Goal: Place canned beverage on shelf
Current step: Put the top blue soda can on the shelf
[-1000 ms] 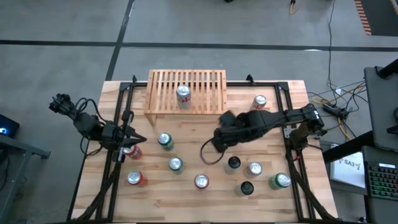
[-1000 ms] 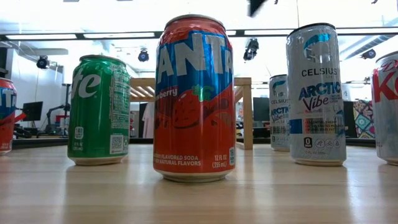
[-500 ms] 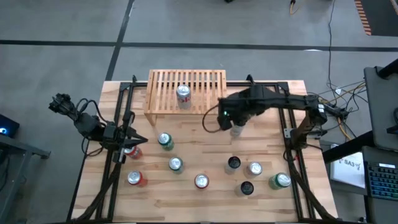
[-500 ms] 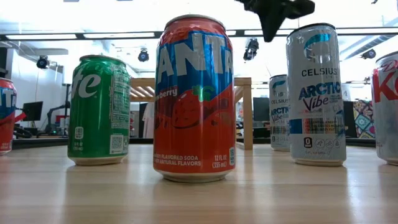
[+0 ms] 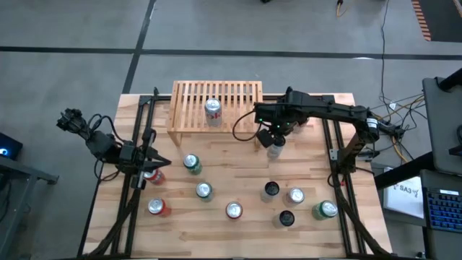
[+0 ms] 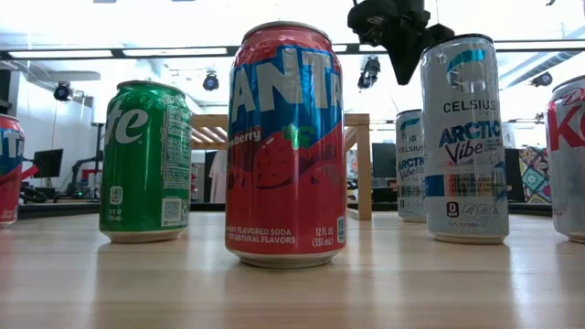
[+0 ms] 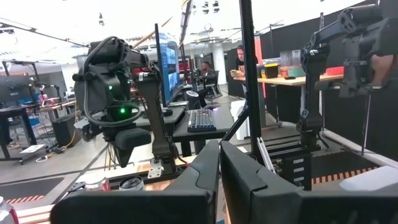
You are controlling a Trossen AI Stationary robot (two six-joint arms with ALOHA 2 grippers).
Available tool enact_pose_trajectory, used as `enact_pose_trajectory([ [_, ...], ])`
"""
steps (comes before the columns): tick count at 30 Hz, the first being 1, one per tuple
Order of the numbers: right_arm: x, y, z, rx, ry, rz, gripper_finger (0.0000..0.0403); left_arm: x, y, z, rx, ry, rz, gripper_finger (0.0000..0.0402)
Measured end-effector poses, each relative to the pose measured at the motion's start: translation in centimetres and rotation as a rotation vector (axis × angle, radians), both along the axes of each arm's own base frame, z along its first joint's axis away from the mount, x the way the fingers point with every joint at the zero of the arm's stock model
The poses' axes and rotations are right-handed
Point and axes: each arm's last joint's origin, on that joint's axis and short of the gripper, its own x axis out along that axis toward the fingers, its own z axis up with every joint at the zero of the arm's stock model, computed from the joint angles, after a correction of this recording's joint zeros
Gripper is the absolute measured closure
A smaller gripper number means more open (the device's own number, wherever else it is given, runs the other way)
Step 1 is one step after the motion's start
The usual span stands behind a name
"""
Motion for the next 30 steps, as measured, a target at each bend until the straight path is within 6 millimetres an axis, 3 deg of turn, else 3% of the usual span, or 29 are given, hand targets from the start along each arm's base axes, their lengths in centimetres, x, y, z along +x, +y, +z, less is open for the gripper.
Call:
enact_pose_trajectory([
  [5, 0.0, 0.1, 0.0, 0.002, 0.0, -0.022, 0.0331, 0.0, 0.0, 0.0, 0.001, 0.0, 0.0, 0.0401],
  [10, 0.1, 0.2, -0.1, 0.041, -0.007, -0.096, 0.0238, 0.0, 0.0, 0.0, 0.002, 0.001, 0.0, 0.0401],
  [16, 0.1, 0.1, -0.1, 0.03, 0.003, 0.029, 0.0146, 0.1, 0.0, -0.1, 0.004, 0.004, 0.0, 0.0401],
  [20, 0.2, -0.1, -0.2, -0.037, 0.01, -0.008, 0.0121, 0.1, 0.0, -0.1, 0.014, 0.002, 0.002, 0.0401],
  [30, 0.3, -0.2, -1.3, 0.047, 0.04, -0.074, 0.0115, 0.1, 0.0, -0.1, 0.012, 0.003, 0.001, 0.0401],
])
